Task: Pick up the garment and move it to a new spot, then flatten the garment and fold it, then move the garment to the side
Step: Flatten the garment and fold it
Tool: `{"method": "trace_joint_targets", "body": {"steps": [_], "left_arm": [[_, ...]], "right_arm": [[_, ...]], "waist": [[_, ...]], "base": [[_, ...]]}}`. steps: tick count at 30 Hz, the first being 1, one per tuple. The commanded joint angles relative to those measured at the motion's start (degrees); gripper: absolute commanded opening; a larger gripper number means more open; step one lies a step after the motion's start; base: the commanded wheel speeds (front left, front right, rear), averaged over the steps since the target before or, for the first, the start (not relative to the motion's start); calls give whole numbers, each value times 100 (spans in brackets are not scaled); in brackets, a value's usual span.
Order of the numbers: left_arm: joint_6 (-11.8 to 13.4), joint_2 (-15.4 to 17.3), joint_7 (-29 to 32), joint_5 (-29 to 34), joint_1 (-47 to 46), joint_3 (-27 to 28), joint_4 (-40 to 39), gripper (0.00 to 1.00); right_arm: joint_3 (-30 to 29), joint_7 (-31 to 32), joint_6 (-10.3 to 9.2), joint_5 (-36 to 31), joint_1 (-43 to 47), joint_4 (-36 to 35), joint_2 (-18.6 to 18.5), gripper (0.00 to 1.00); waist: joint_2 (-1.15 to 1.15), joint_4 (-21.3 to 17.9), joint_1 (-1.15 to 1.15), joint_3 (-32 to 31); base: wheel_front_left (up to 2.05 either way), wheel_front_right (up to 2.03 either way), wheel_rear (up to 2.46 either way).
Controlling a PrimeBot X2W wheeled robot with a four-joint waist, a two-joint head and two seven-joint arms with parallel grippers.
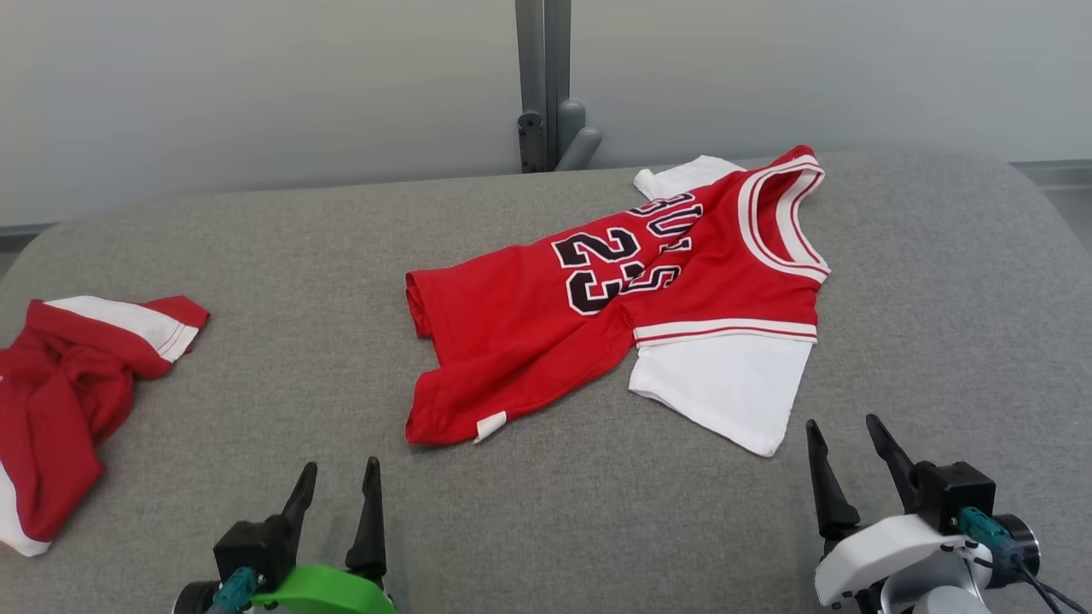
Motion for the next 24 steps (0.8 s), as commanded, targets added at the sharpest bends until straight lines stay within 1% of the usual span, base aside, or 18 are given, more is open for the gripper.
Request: {"method": "trace_joint_targets", "body": {"steps": [1, 6, 13, 17, 24], "left_arm": [[-50, 18, -2, -56, -151, -41, 3, 100], [-175, 20, -2, -203, -575, -266, 109, 100], [-281, 19, -2, -449, -1130, -466, 432, 100], [-331, 20, -2, -557, -1310, -495, 581, 100], [-379, 19, -2, -636, -1369, -569, 688, 100]], "right_arm": [[43, -17, -10, 34, -85, 14, -8, 100], [216, -17, -10, 78, -353, 67, -8, 100], [361, -17, -10, 120, -717, 126, -11, 100], [375, -17, -10, 90, -829, 161, -10, 100], [347, -17, -10, 72, -871, 209, -10, 100]], "waist": [[40, -5, 0, 190], [40, -17, 0, 684], [40, -94, 0, 1241], [40, -151, 0, 1420], [40, -217, 0, 1502]], "base": [[0, 0, 0], [0, 0, 0], [0, 0, 0], [0, 0, 0], [0, 0, 0]]}}
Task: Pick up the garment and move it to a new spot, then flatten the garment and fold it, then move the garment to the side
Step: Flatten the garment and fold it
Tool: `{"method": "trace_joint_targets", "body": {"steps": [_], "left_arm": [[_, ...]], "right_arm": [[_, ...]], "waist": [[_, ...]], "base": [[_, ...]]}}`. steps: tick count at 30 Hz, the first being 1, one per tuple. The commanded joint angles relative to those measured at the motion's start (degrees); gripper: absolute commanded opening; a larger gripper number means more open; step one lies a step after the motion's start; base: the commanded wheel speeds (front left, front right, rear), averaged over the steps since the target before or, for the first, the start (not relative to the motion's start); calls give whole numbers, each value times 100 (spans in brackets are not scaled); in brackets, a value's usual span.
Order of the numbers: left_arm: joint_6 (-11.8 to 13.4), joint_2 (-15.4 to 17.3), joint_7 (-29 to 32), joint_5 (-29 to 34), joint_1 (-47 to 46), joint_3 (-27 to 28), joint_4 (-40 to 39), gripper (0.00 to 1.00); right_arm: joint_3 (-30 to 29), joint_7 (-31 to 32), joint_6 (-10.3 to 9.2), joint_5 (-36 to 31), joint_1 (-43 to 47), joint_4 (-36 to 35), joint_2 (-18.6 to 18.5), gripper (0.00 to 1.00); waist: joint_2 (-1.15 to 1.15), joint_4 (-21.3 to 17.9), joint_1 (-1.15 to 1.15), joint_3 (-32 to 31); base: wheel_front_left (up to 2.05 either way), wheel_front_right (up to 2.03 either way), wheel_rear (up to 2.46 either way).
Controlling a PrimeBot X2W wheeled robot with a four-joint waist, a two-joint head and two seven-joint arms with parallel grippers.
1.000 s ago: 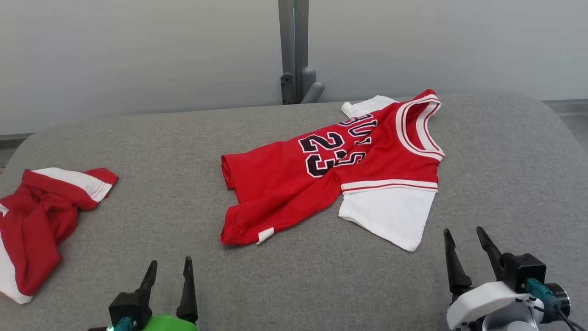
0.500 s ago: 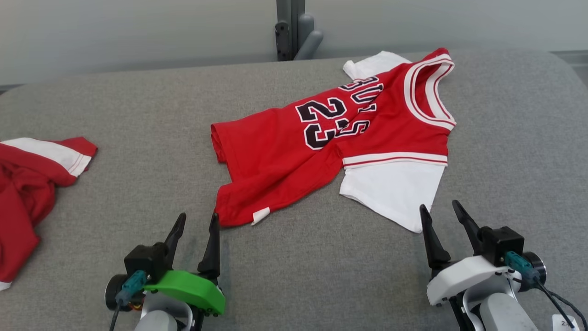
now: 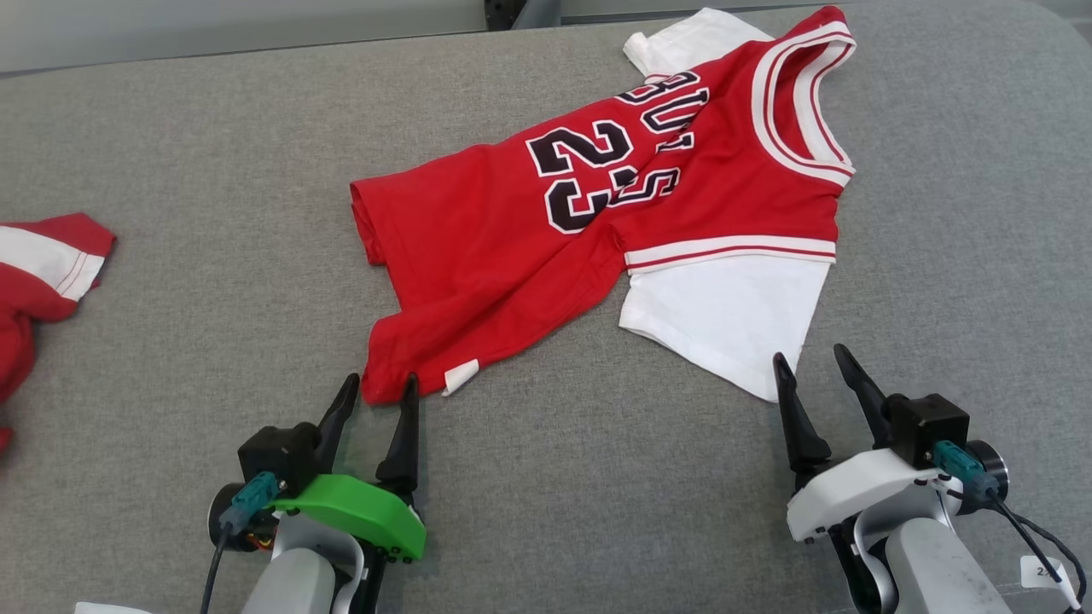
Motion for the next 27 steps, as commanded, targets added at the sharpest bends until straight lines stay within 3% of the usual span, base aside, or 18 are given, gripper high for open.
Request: {"method": "trace_joint_targets", "body": {"steps": [1, 5, 8, 10, 27], "left_arm": [[-26, 20, -2, -37, -79, -7, -1, 100], [-37, 21, -2, -45, -84, -33, -52, 100], [-38, 20, -2, -16, -94, -107, -120, 48], [-38, 21, -2, -15, -103, -142, -136, 0], [-40, 21, -2, 20, -55, -284, -218, 0]], "right_arm": [[-6, -17, -10, -9, -37, 21, -15, 100], [-12, -17, -10, -2, -65, 38, -14, 100], [13, -17, -10, 11, -92, 74, -15, 100], [15, -17, -10, 13, -101, 85, -15, 100], [319, 4, -5, 255, -264, 973, -8, 100]], "waist": [[40, -46, 0, 36], [40, -58, 0, 60], [40, -68, 0, 96], [40, -69, 0, 118], [40, 174, 0, 202]], "base": [[0, 0, 0], [0, 0, 0], [0, 0, 0], [0, 0, 0], [0, 0, 0]]}}
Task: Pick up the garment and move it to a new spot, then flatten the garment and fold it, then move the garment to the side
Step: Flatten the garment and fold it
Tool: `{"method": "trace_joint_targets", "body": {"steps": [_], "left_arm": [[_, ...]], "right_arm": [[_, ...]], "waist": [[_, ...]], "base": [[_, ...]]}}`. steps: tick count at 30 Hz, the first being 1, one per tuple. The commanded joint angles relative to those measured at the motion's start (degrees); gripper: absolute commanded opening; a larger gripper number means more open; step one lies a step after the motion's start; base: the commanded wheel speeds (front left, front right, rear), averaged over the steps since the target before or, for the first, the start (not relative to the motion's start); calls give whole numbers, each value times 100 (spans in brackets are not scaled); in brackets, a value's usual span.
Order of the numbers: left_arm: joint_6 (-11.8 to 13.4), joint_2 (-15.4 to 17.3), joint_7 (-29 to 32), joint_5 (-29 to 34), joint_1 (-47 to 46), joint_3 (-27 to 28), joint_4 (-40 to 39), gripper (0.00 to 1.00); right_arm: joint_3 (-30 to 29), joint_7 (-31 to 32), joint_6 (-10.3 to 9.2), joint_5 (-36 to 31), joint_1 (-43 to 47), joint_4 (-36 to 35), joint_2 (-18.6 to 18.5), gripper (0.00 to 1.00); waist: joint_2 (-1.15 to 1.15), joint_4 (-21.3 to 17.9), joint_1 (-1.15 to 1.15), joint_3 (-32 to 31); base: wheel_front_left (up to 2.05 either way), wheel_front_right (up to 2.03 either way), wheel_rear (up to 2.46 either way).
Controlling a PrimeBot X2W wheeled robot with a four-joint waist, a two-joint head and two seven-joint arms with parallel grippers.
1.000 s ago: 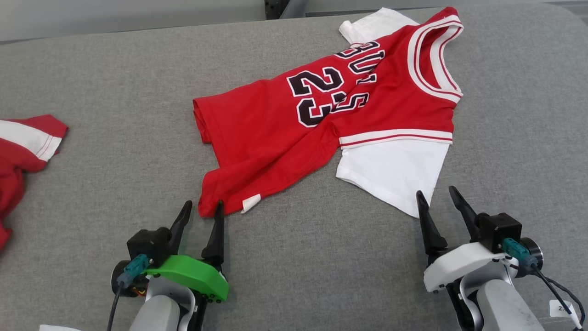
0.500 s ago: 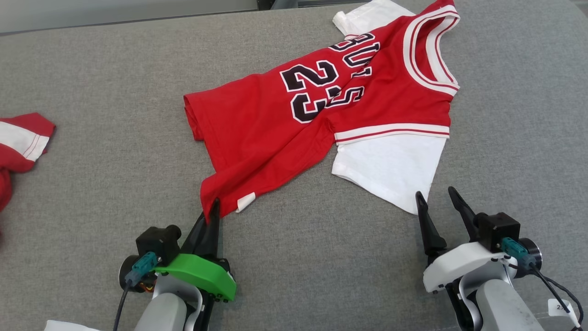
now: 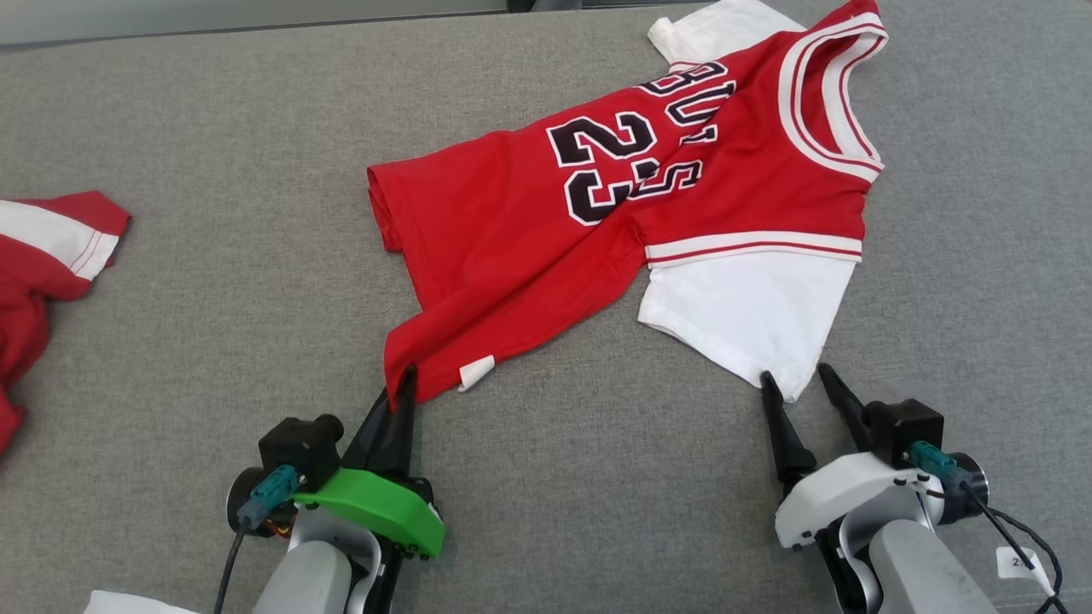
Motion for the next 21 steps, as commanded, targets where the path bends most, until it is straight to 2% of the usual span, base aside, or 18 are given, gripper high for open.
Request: {"method": "trace_joint_targets", "body": {"steps": [1, 2, 3, 4, 5, 6, 7, 12, 21], "left_arm": [[-16, 22, -2, 21, -36, -6, -36, 0], [-16, 22, -2, 26, -50, -7, -41, 0], [-16, 22, -2, 30, -65, -13, -39, 0], [-16, 22, -2, 25, -82, -18, -41, 0], [-16, 22, -2, 24, -96, -24, -45, 0], [-16, 22, -2, 24, -107, -27, -45, 0], [-17, 22, -2, 24, -114, -27, -43, 0], [-16, 22, -2, 49, -60, 25, -71, 0], [-16, 51, -2, 130, 283, 422, -590, 0]], "right_arm": [[104, 33, 2, -5, -58, 195, 5, 100], [144, 52, 3, -8, -98, 283, 7, 95], [191, 62, 3, -32, -142, 398, 9, 78], [239, 69, 3, -36, -167, 498, 14, 50], [287, 73, 4, -22, -206, 595, 20, 33], [324, 81, 4, -18, -223, 682, 26, 5], [337, 88, 4, 5, -243, 743, 28, 0], [130, 54, -1, 109, -233, 502, -38, 0], [-416, 17, -2, 295, 54, -614, -59, 0]], "waist": [[41, 33, 0, 46], [41, 42, 0, 63], [41, 52, 0, 77], [41, 62, 0, 87], [41, 73, 0, 96], [41, 84, 0, 102], [41, 93, 0, 102], [41, 96, 0, -67], [41, -52, 0, -957]], "base": [[0, 0, 0], [0, 0, 0], [0, 0, 0], [0, 0, 0], [0, 0, 0], [0, 0, 0], [0, 0, 0], [0, 0, 0], [0, 0, 0]]}}
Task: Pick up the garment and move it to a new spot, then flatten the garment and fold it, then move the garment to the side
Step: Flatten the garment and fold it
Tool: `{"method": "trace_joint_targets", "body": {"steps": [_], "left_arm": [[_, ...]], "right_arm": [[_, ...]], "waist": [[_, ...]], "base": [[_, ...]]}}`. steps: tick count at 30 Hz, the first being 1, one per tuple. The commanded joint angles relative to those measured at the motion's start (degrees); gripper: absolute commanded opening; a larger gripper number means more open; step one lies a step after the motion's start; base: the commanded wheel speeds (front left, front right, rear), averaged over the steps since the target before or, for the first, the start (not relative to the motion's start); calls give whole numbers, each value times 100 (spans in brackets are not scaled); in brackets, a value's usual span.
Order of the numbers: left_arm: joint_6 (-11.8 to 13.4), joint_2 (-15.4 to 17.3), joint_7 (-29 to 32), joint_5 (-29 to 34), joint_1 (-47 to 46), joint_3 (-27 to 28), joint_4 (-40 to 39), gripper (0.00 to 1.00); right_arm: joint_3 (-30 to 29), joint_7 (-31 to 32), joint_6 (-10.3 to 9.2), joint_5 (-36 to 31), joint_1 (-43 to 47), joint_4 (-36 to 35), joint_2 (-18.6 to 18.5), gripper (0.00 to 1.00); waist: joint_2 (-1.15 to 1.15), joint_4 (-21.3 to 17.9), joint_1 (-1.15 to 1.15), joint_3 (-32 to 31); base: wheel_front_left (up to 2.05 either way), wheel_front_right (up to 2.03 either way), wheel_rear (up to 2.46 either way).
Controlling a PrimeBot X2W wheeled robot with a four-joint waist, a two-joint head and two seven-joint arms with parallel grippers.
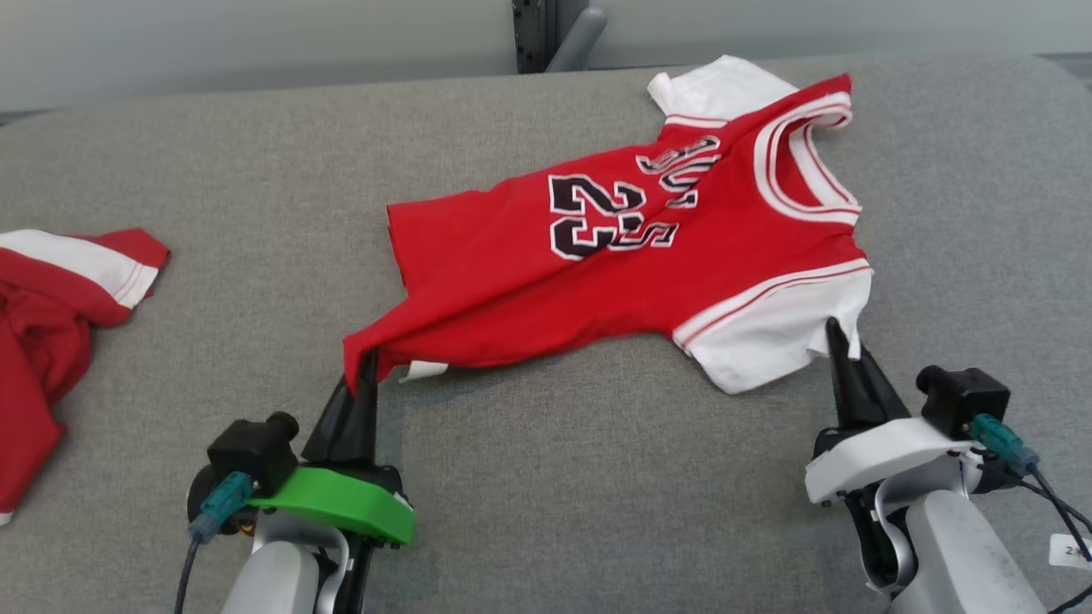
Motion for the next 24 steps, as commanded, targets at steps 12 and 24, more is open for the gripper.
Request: {"method": "trace_joint_targets", "body": {"steps": [12, 24], "left_arm": [[-13, 1234, -2, 19, -830, 348, -1699, 0], [-4, 2492, 1748, -926, -3029, -350, -1559, 0]], "right_arm": [[-205, -1, -7, 616, -946, -2117, -1030, 0], [-109, 1112, -9, 817, -2733, -2617, -1848, 0]], "waist": [[40, -159, 0, -1234], [40, 19, 0, -259]], "base": [[0, 0, 0], [0, 0, 0]]}}
